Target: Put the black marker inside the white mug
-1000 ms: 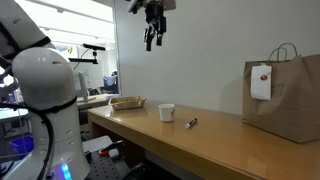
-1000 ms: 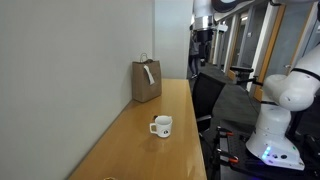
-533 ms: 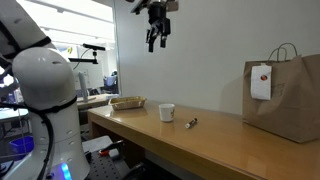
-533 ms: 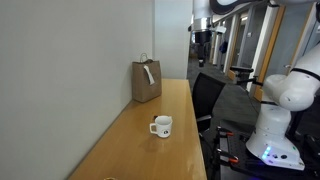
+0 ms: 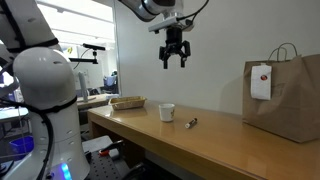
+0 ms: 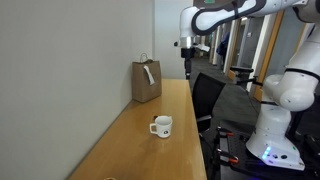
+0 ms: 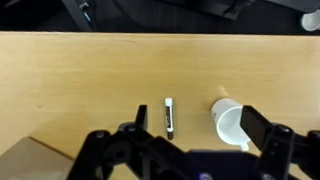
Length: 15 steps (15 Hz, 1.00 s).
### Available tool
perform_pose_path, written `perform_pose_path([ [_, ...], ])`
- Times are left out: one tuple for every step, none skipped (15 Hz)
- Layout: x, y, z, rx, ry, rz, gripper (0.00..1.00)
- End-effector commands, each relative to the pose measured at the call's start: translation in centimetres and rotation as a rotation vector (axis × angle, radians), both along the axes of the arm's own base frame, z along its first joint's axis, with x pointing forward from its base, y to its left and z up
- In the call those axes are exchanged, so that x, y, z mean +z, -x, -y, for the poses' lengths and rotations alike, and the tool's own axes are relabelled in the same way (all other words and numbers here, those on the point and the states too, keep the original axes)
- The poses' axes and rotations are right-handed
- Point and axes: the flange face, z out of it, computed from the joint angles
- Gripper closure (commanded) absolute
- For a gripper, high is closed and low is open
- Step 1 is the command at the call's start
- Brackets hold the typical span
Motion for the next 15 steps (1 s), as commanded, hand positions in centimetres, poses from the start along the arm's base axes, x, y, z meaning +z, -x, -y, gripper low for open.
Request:
perform_pose_path([
  [-4.0, -2.8, 0.7, 0.062, 0.033, -0.012, 0.00],
  [-5.4, -3.6, 0.8, 0.061, 0.025, -0.023, 0.00],
  [-7.0, -4.4, 1.0, 0.069, 0.017, -0.032, 0.00],
  [-8.4, -5.1, 1.0, 0.075, 0.009, -0.036, 0.00],
  [-9.8, -5.8, 1.0, 0.078, -0.003, -0.029, 0.00],
  [-10.8, -6.3, 1.0, 0.092, -0.009, -0.024, 0.00],
  [-11.9, -6.7, 1.0, 0.098, -0.013, -0.020, 0.00],
  [-12.9, -7.1, 1.0, 0.113, -0.019, -0.019, 0.00],
  [-14.1, -7.4, 1.0, 0.120, -0.028, -0.025, 0.00],
  [-15.1, -7.6, 1.0, 0.123, -0.044, -0.037, 0.00],
  [-16.2, -7.8, 1.0, 0.127, -0.057, -0.048, 0.00],
  [-17.1, -8.0, 0.9, 0.130, -0.068, -0.058, 0.00],
  [-18.2, -8.4, 0.8, 0.139, -0.077, -0.062, 0.00],
  [-18.9, -8.7, 0.8, 0.140, -0.082, -0.067, 0.00],
  [-19.8, -9.1, 0.7, 0.144, -0.092, -0.071, 0.00],
])
